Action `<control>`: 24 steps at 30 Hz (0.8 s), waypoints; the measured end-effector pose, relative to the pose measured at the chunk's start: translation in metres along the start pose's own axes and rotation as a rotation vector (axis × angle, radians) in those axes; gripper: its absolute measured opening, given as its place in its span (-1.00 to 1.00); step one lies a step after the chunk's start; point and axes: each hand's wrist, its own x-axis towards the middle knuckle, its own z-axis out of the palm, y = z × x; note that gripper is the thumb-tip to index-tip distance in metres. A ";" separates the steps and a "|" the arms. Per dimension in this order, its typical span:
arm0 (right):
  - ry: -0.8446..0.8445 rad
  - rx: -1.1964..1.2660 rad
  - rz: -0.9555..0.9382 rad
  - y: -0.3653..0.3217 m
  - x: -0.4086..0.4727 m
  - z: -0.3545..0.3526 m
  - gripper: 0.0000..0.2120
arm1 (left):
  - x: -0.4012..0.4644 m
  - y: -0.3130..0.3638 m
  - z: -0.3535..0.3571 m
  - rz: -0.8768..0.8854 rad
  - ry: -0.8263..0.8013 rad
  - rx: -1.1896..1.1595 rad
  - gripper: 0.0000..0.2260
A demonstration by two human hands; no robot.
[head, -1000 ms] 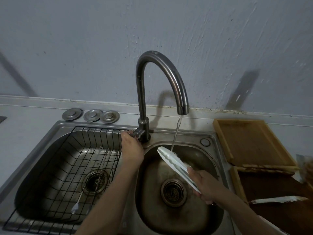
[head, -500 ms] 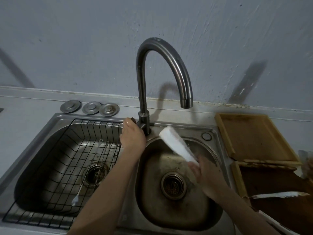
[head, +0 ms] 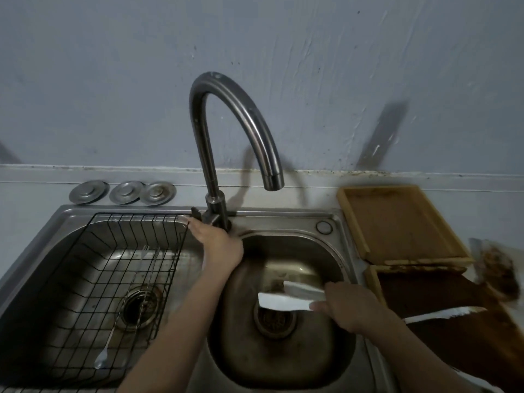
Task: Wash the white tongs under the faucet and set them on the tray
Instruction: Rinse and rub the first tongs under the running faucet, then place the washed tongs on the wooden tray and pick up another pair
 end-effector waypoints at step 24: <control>0.454 0.308 0.476 0.143 0.044 -0.052 -0.57 | -0.063 0.046 0.202 1.248 -0.752 1.220 -0.78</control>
